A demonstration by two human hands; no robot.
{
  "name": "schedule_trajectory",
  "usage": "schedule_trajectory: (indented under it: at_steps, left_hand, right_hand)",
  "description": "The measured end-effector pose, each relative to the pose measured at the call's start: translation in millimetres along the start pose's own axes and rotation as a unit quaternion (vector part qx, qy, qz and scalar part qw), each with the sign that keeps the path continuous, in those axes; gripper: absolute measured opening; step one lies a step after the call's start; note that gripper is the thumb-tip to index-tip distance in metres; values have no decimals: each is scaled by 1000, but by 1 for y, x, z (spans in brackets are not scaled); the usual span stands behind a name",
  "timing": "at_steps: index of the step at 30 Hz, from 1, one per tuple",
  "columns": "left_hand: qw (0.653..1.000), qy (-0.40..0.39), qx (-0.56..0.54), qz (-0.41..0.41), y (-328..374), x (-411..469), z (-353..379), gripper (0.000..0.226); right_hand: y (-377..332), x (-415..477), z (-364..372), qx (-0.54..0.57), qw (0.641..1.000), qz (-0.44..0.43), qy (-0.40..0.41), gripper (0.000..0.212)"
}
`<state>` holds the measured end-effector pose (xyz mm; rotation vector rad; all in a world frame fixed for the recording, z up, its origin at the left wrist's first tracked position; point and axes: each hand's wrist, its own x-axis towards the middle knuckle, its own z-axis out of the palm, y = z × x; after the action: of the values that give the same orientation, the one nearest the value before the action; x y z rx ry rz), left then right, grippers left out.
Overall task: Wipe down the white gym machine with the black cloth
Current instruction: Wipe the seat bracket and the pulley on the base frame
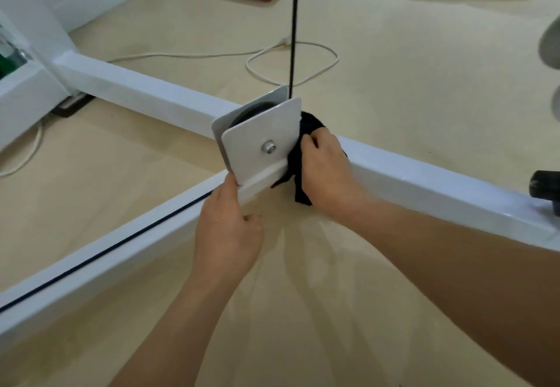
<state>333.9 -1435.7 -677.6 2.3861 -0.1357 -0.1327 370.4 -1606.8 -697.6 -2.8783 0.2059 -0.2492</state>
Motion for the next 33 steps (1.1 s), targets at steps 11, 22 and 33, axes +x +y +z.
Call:
schedule_trajectory:
  at_steps: [11, 22, 33]
  left_hand:
    - [983, -81, 98, 133, 15, -35, 28, 45]
    - [953, -208, 105, 195, 56, -63, 71, 38]
    - [935, -302, 82, 167, 138, -103, 124, 33]
  right_hand:
    - [29, -1, -18, -111, 988, 48, -98, 58]
    - [143, -105, -56, -183, 972, 116, -95, 85]
    - [230, -252, -68, -69, 975, 183, -106, 76]
